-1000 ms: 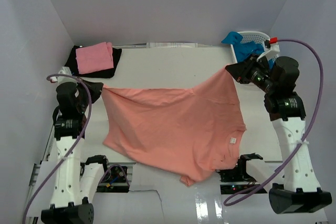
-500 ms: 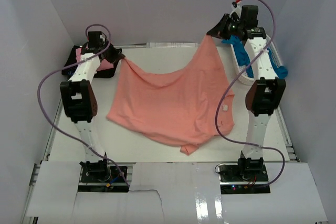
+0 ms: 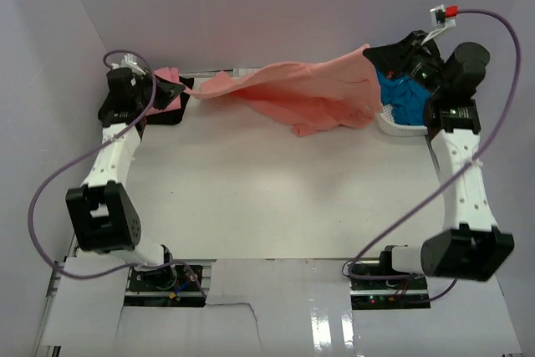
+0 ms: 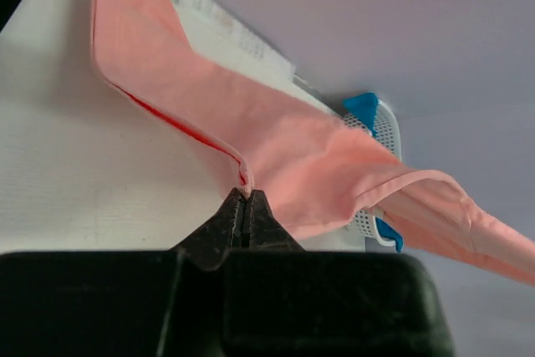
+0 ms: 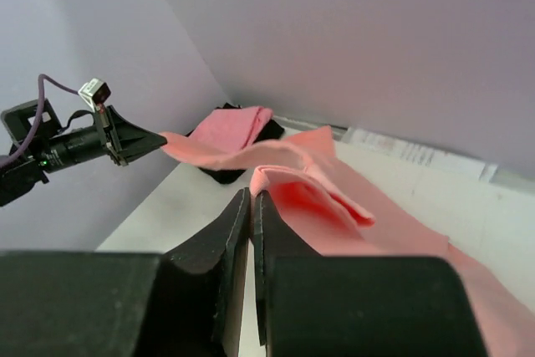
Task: Fold and stack the t-shirts
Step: Flatten out the tshirt
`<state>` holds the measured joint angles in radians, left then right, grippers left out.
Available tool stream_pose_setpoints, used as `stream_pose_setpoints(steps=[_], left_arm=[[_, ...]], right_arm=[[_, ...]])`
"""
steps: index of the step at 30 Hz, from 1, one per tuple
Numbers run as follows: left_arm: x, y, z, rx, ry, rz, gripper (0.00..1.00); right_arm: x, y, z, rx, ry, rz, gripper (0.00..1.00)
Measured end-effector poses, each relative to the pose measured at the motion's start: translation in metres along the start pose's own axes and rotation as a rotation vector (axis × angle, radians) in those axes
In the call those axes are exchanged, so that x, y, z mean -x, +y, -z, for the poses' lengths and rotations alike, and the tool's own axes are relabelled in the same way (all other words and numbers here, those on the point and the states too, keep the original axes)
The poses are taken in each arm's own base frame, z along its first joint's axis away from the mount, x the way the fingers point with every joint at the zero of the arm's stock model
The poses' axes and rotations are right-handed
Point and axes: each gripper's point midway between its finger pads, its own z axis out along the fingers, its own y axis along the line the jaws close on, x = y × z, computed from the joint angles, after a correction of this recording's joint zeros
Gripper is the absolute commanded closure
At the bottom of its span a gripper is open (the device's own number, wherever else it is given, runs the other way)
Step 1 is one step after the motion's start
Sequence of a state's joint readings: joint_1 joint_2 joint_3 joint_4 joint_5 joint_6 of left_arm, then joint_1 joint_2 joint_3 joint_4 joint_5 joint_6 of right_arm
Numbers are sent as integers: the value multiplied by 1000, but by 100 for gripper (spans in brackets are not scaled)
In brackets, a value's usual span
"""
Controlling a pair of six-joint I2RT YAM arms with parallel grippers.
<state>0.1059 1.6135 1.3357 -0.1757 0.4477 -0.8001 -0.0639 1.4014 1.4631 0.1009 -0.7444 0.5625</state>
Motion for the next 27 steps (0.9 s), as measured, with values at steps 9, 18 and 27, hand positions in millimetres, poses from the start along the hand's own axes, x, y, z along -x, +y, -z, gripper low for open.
stream_pose_setpoints(steps=[9,18,27], left_arm=[[37,-98,74,-265,-219,-180,100],[70,-180,140,-424,-358,-304,100],[42,-221,274,-509,-599,-497,100]], right_arm=[[23,95,14,33,-68,291,92],[69,135,44,11,-140,401,92],[80,237,186,29,-455,635,92]])
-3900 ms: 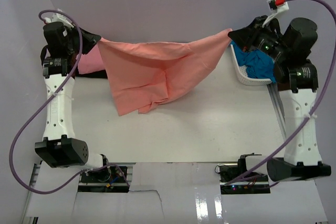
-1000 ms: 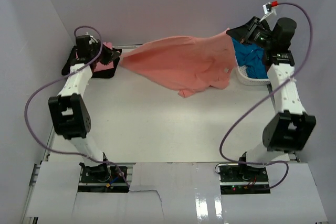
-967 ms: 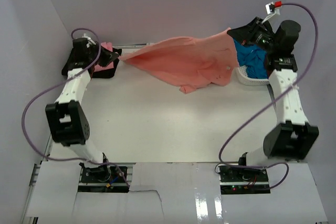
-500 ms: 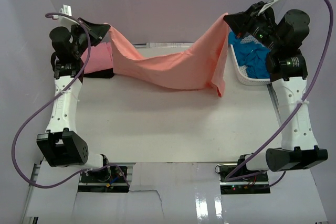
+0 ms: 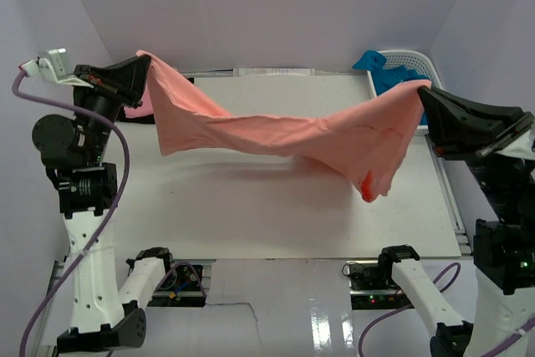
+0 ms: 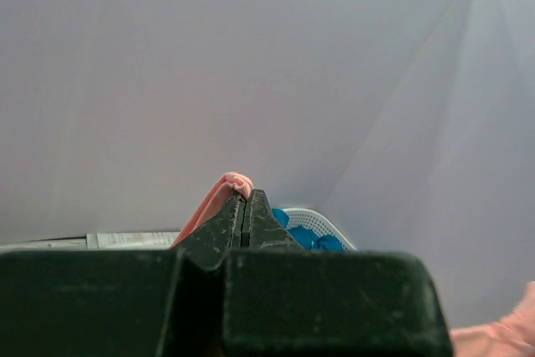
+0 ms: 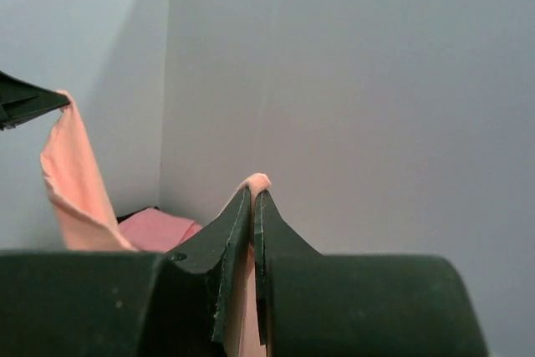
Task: Fold and stack the t-shirts
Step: Flatten out the tshirt
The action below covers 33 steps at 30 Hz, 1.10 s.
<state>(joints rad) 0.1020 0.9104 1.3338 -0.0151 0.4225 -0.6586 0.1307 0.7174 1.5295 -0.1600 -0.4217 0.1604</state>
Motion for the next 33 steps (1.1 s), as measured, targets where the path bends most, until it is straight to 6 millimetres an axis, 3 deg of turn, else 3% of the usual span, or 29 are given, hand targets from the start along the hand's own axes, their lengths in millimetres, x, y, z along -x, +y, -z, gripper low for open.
stream_pose_setpoints(steps=[4,9,15,18,20,22,24,25,26,28,30,32,33], left_arm=[[6,-11,23,5,-38,-45,100],[-2,-2,34,68,-19,-43,100],[1,7,50,155,-47,-53,100],[-4,13,53,171,-52,-50,100],[-21,32,46,201,-29,-34,100],[-58,69,31,264,57,8,100],[-99,110,17,340,156,58,100],[-131,140,9,403,233,95,100],[-156,164,4,456,294,123,100],[-201,202,0,543,405,169,100],[-235,231,-8,612,507,209,100],[-256,256,-29,641,563,231,100],[-262,264,-41,644,577,236,100]], right_arm=[[30,10,11,7,-65,54,92],[28,12,11,14,-35,37,92],[52,17,18,2,-54,46,92],[44,10,13,-23,-37,31,92],[19,-5,3,-53,1,-2,92],[-40,-33,-15,-119,115,-69,92],[-106,-65,-35,-192,259,-138,92],[-151,-86,-46,-246,361,-180,92],[-182,-100,-52,-284,429,-204,92],[-254,-124,-55,-358,592,-259,92],[-309,-138,-52,-407,726,-300,92],[-344,-151,-55,-438,823,-326,92],[-354,-160,-68,-443,843,-332,92]])
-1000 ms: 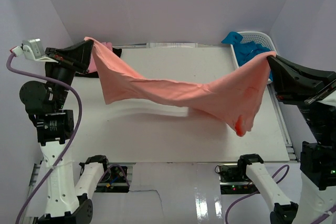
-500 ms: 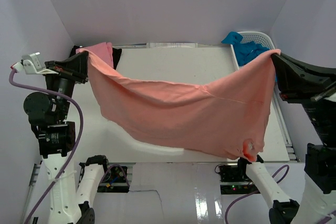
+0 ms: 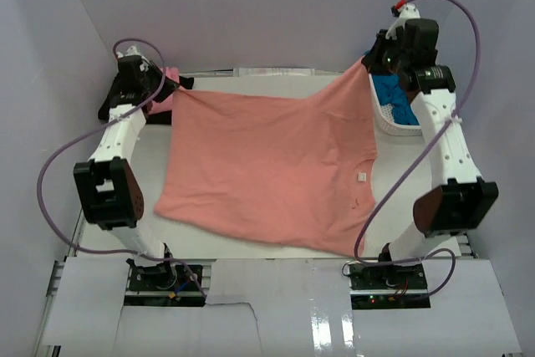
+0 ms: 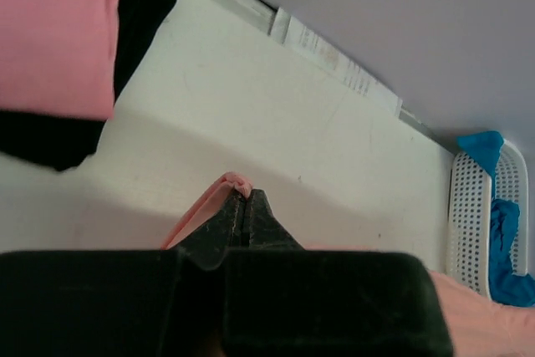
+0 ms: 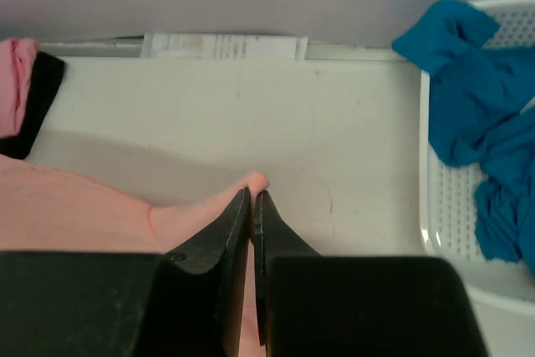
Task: Fold and stack the t-shirts
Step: Flatten out the tshirt
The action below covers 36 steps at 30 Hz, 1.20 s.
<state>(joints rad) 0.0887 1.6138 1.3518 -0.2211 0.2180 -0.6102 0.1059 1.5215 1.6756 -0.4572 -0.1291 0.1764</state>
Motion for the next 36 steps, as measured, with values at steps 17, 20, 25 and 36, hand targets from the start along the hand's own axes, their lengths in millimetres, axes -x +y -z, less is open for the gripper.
stream_pose_setpoints(steps=[17,20,25,36], left_arm=[[76,-74,-79,-264,-149,48,100],[106,-100,-30,-328,-283,17,100],[179,-173,94,-526,-588,-65,100],[46,-76,90,-382,-394,2,100]], right_arm=[[128,5,-53,122,-444,24,92],[157,19,-13,154,-566,58,92],[202,55,111,224,-857,146,92],[73,55,127,268,-600,82,92]])
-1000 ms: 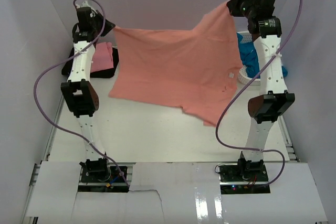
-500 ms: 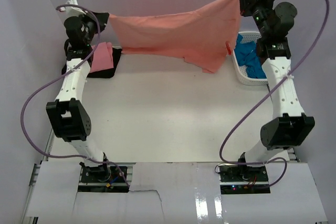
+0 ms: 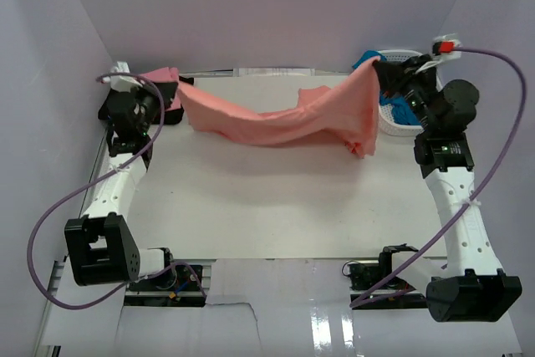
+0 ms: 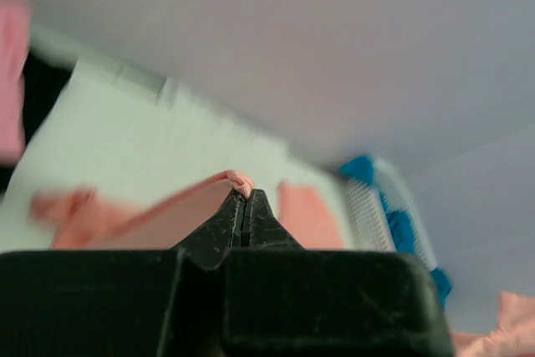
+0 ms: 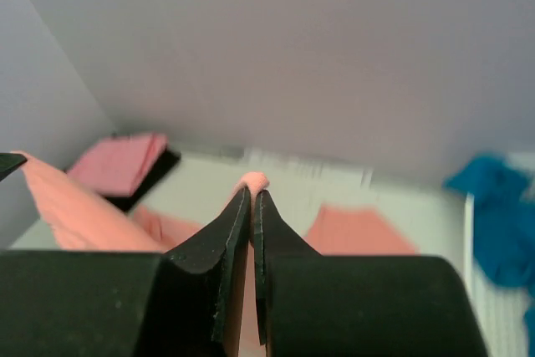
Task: Fold and stack the t-shirts
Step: Flatten out the tshirt
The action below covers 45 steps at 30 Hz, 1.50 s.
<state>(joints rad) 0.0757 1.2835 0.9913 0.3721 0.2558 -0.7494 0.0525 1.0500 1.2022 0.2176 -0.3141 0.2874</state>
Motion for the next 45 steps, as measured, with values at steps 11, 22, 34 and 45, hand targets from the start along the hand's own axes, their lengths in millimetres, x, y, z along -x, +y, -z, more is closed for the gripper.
stream_pose_setpoints(steps=[11,22,34,45], left_arm=[[-62,15,90,103,180,57,100],[-115,11,156,146,414,162,100],[-220,86,252,653,782,407,100],[-190,89,291,878,712,359,100]], right_arm=[[-58,25,63,-3,260,-160,92],[-201,55,173,-67,730,-540,92],[-261,55,288,-429,1112,-665,92],[-250,29,323,-666,1184,-536,92]])
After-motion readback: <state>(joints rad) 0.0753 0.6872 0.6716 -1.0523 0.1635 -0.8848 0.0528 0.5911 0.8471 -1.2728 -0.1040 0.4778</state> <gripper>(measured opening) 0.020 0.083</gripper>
